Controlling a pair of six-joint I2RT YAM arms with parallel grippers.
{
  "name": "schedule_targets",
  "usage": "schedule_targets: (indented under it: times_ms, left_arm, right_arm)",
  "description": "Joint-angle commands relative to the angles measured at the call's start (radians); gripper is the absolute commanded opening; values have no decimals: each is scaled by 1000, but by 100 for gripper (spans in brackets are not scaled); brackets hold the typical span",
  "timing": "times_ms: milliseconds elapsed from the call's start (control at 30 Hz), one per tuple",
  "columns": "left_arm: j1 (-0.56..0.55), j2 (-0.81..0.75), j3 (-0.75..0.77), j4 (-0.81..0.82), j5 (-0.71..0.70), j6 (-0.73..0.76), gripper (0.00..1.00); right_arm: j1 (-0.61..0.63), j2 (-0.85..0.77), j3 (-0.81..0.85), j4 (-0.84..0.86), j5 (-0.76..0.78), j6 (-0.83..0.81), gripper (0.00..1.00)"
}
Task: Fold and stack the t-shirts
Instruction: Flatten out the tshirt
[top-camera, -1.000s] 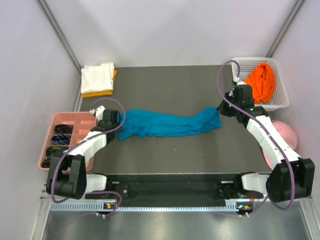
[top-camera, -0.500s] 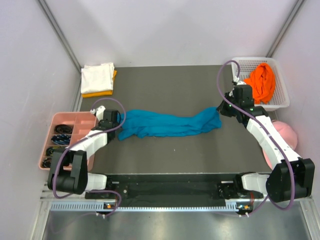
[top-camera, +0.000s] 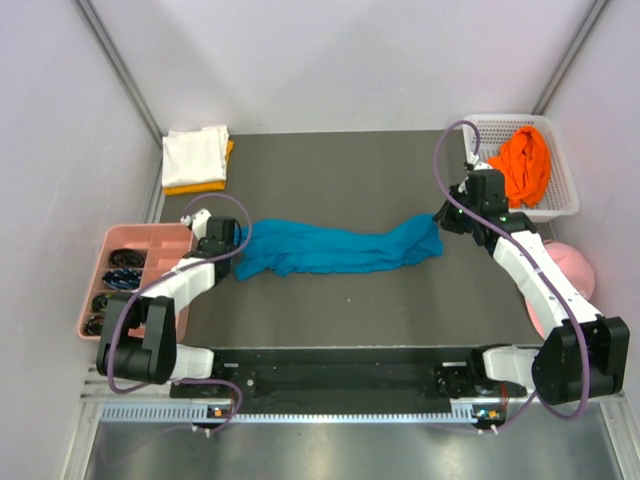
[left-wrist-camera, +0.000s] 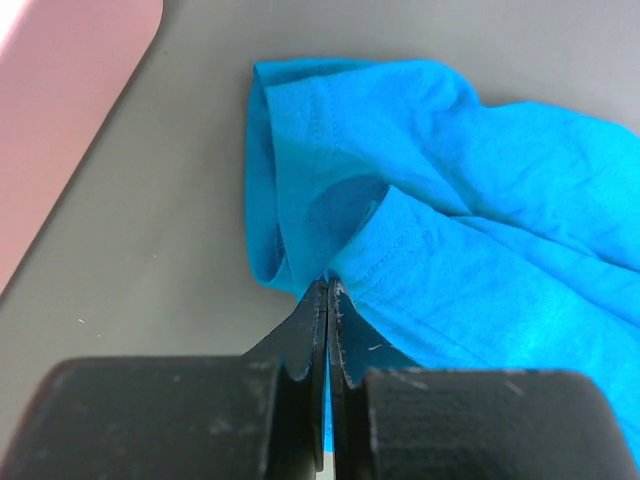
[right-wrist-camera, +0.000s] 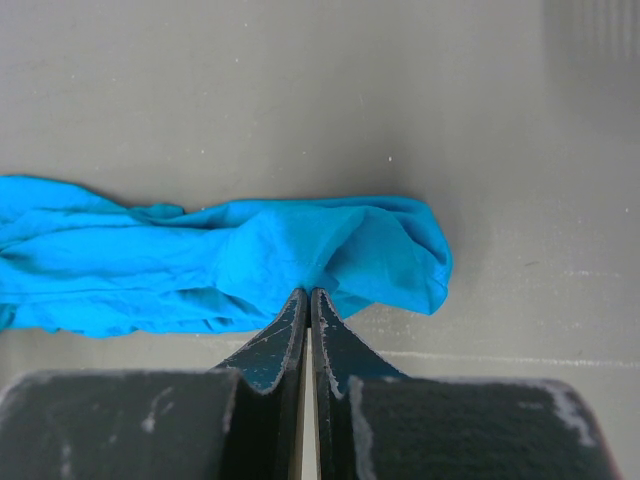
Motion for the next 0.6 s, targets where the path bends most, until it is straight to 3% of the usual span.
schedule_targets:
  times_ms: [0,333,567]
  left_arm:
    - [6,-38,60,-11,-36,25,0]
    - [6,-163,153,-105,-60,67,0]
    - [6,-109,123,-53,-43,68,0]
  right_arm:
    - [1,-1,11,17,3,-10,0]
    - [1,-5,5,21,-3,-9,0]
    - [3,-7,0,24,-3,-7,0]
